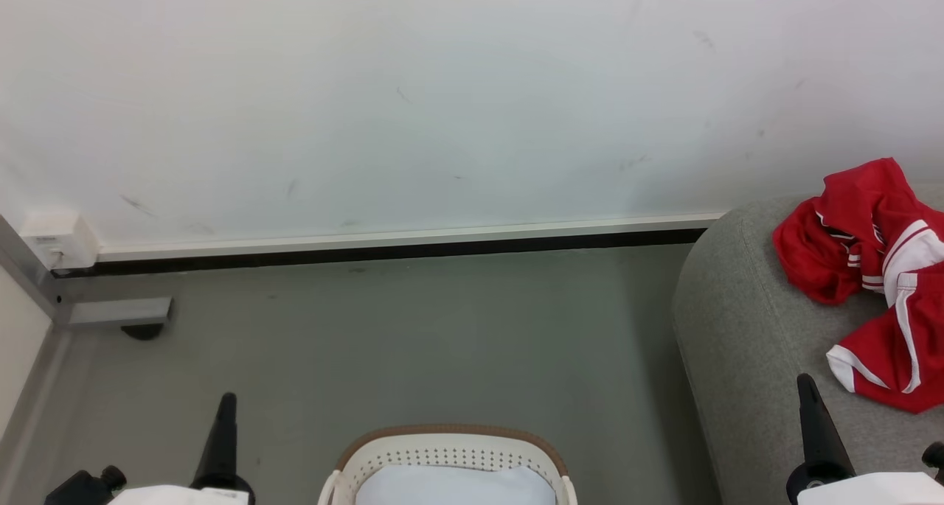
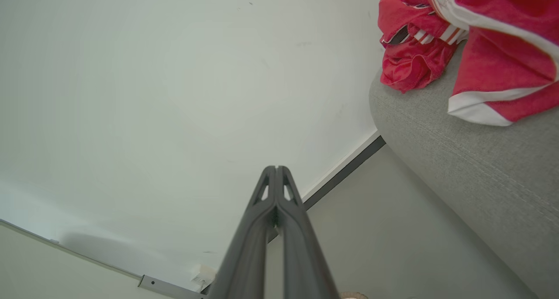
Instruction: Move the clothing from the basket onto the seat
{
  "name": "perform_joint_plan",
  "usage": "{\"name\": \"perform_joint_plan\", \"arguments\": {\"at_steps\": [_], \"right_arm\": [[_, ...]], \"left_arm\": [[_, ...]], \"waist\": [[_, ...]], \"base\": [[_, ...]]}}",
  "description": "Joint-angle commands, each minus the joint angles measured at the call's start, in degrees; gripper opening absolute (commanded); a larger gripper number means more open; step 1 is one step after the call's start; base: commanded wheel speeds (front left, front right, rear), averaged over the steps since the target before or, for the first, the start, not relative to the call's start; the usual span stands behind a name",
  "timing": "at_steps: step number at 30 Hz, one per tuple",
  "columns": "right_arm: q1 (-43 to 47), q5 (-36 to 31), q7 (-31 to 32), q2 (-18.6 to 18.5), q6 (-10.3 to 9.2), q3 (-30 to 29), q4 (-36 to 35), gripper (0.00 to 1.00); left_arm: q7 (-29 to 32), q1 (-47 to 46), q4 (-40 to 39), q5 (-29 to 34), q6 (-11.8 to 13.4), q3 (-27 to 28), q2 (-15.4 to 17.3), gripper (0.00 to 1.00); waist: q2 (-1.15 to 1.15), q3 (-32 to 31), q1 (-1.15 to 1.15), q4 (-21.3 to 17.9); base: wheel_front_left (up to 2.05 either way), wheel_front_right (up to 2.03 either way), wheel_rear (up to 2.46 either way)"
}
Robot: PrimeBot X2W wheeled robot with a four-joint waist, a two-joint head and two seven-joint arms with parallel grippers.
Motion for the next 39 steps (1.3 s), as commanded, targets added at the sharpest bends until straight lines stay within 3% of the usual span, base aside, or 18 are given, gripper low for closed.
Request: {"name": "perform_joint_plan", "arguments": {"at_steps": [1,39], "right_arm": [[-1.31,1.98,0.39,-0.59,-0.05,-0.59,-0.36,0.0],[-2.39,21.4,5.83,-0.42,-0.09,-4.69,0.87,0.0]], "left_arm": [[0.56,-1.35,-0.29,-2.04,-0.16,0.41,0.12,0.0],[5.96,-3.04,0.74,-21.12,-0.27,1.68,-0.44,0.0]], "waist": [[0.0,0.0,0.0,0.02],[0.0,0.04,0.0,0.51]], "base": [[0.0,0.0,0.0],[0.0,0.0,0.0]]}}
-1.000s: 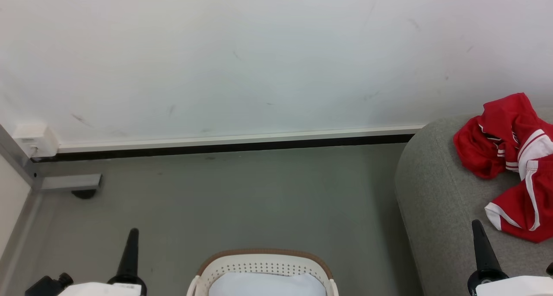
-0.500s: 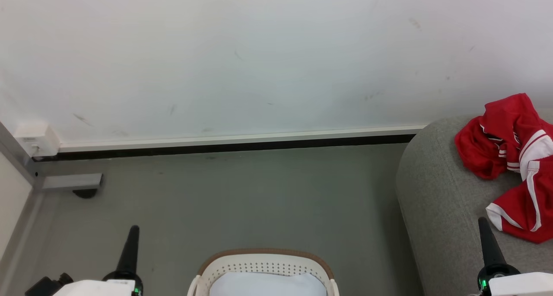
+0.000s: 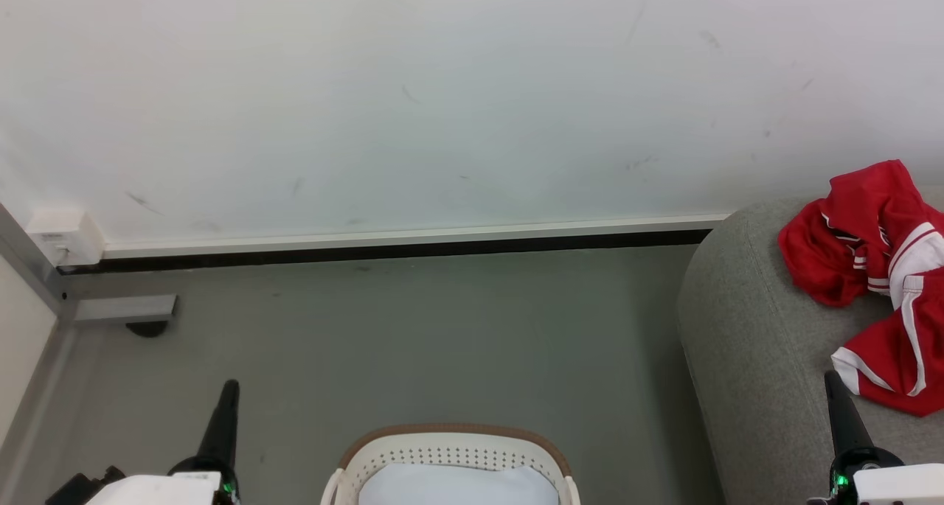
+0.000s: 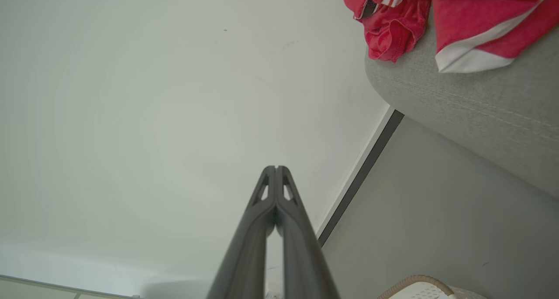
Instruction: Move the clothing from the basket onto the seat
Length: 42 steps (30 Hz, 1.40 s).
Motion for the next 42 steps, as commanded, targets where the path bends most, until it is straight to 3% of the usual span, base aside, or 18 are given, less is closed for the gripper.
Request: {"name": "perform_joint_plan", "arguments": {"at_steps": [1,32,42], "right_arm": [[-1.15,1.26,0.29,-0.27,-0.09,-0.4,0.04,0.0],[-1.63,13.2,4.03,0.05,-0.12,-3.36,0.82,0.0],[-1.67,13.0,4.24,0.23,-0.12,-3.6,0.83,0.0]], "left_arm": [[0.38,-0.97,-0.12,-1.11,-0.26,0.37,0.17,0.0],[3.71,-1.95,0.57,-13.4,-0.29,1.1,-0.22,0.0],[3.79,-1.93,0.56,-13.48,-0.29,1.09,-0.23,0.0]], "waist": [[0.0,0.0,0.0,0.02],[0.0,0.03,0.0,0.43],[0.0,0.03,0.0,0.44]], "base": [[0.0,0.0,0.0],[0.0,0.0,0.0],[0.0,0.0,0.0]]}}
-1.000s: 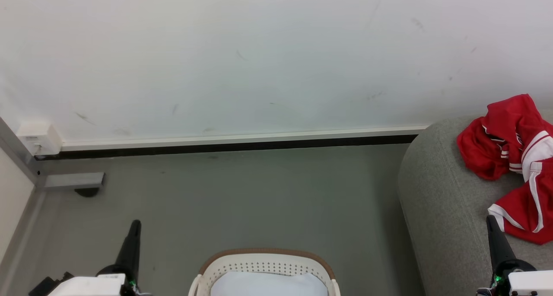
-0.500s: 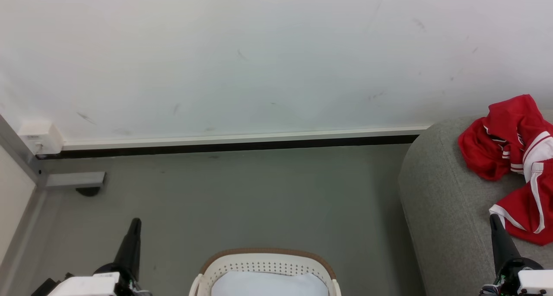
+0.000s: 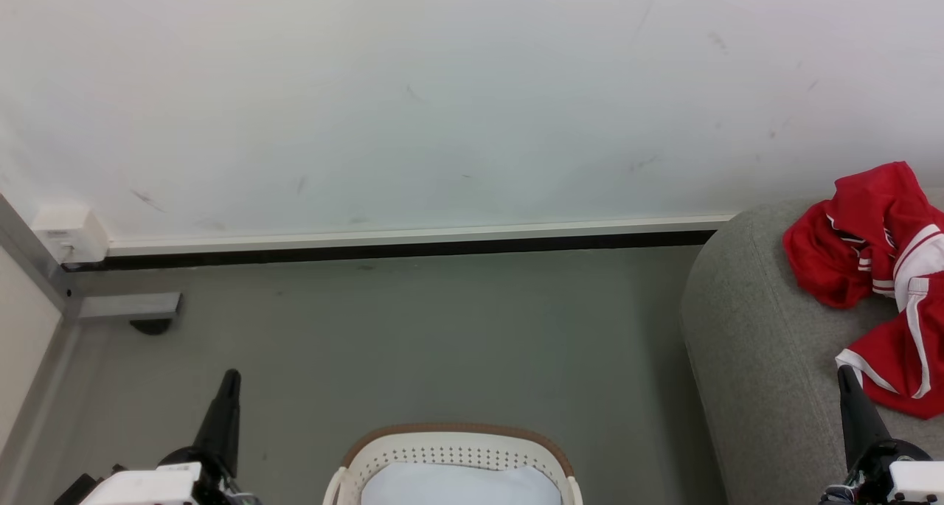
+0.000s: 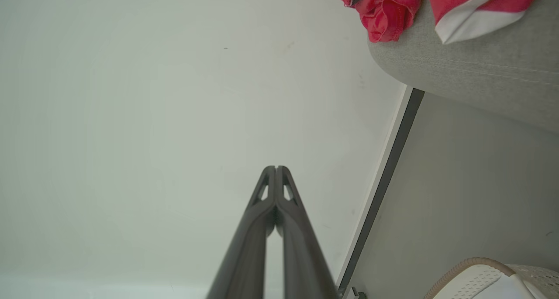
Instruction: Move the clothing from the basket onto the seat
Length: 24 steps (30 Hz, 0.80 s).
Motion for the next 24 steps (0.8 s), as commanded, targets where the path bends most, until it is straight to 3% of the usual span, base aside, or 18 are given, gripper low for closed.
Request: {"name": "perform_joint_plan", "arguments": {"at_steps": [1,24], "right_arm": [[-0.57,0.18,0.24,-0.18,-0.12,-0.32,0.11,0.0],[-0.63,-0.26,0.53,0.17,-0.12,-0.7,0.14,0.0]], "left_arm": [[0.22,-0.52,0.0,-0.78,-0.2,0.17,0.1,0.0],[0.21,-0.51,-0.02,-0.79,-0.21,0.16,0.11,0.0]], "waist": [[0.0,0.0,0.0,0.0],[0.0,0.0,0.0,0.0]], "base": [[0.0,0.0,0.0],[0.0,0.0,0.0]]}}
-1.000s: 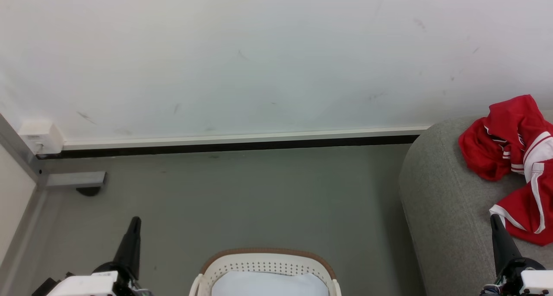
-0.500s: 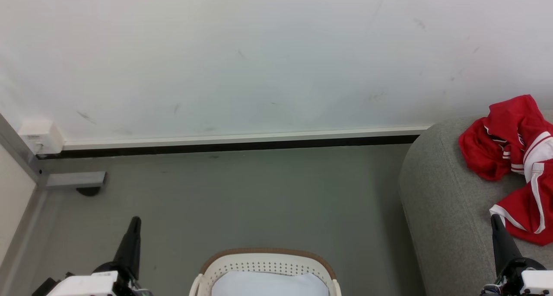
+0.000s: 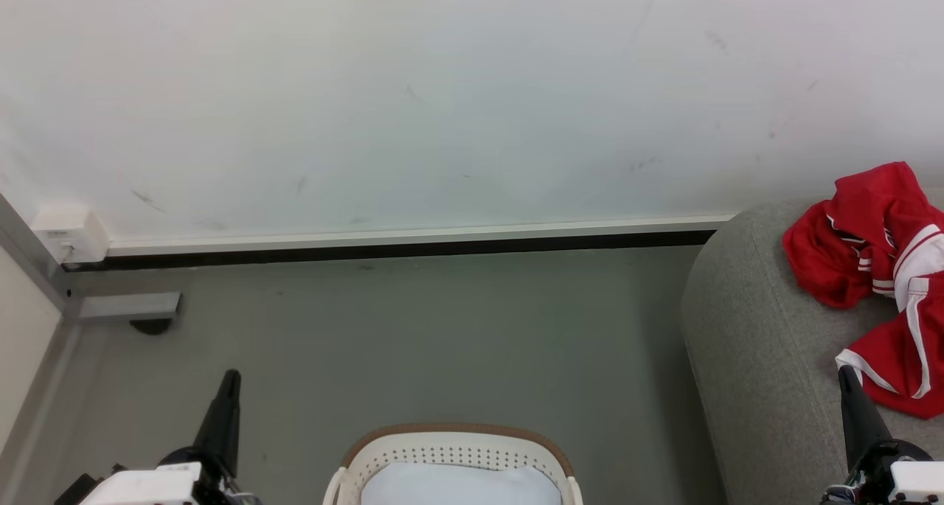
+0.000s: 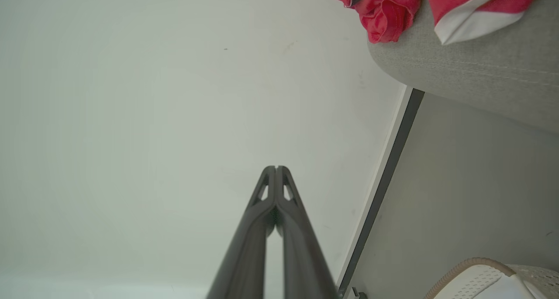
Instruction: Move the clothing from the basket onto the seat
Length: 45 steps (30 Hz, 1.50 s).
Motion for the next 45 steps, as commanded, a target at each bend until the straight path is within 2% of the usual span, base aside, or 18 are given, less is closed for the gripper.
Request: {"name": "perform_joint_plan", "arguments": {"at_steps": [1,45], "right_arm": [[-0.61,-0.01,0.14,-0.1,-0.12,-0.16,0.11,0.0],[-0.7,-0.6,0.61,0.37,-0.12,-0.78,0.16,0.0]], "left_arm": [[0.21,-0.5,-0.03,-0.79,-0.21,0.16,0.12,0.0],[0.19,-0.49,-0.03,-0.81,-0.21,0.14,0.12,0.0]], "waist": [[0.0,0.0,0.0,0.0],[0.0,0.0,0.0,0.0]], "base": [[0.0,0.0,0.0],[0.0,0.0,0.0]]}}
